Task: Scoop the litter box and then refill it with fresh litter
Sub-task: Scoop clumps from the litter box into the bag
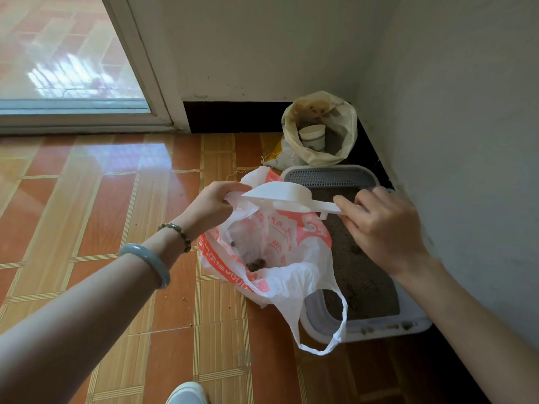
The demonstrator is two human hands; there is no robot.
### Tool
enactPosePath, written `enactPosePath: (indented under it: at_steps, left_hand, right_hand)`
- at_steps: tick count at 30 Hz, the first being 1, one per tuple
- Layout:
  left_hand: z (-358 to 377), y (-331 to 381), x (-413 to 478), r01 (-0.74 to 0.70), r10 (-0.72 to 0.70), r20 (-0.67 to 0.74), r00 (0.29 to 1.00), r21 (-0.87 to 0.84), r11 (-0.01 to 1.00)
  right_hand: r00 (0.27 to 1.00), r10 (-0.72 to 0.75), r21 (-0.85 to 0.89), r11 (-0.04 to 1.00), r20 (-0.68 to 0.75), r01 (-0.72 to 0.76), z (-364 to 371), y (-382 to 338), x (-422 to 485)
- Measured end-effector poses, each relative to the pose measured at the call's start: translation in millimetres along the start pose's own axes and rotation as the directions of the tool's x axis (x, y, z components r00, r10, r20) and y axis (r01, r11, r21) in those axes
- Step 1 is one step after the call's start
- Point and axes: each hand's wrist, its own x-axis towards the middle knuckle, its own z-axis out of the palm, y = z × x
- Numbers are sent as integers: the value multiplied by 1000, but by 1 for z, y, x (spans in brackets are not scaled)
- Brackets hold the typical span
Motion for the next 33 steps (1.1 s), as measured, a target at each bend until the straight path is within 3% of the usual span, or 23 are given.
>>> enactPosePath:
  at_steps: [6,18,21,23,24,26,30,33]
  left_hand:
    - [-2,5,-3,-1,1,2,1000,19,1000]
    - [-1,1,-5,-3,3,15,1000,0,1000]
    - [1,-1,-2,9,-9,17,1000,-15,1000]
    - [2,0,-1,23,-22,13,1000,-14,1000]
    - [2,1,-1,23,-23,14,1000,-14,1000]
    - [4,4,-2,31,-30,19,999,-6,1000]
    - [4,6,-3,31,-31,18,999,0,1000]
    - [5,6,-4,34,-34,24,999,-3,999]
  right_hand:
    - [990,-92,49,994,-104,97,5,4,-8]
    - [999,-17,139,990,41,11,10,5,-12]
    - [949,119,266,943,292,-200,6,7,-10]
    - [810,233,360,805,538,-471,3,10,-10]
    - [765,262,398,729,589,-556,2,11,-11]
    - [724,298,419,655,622,-629,1,14,-12]
    - [693,303,404,635,654,-658,1,14,-16]
    - [655,319,427,552,685,-716,-5,24,-17]
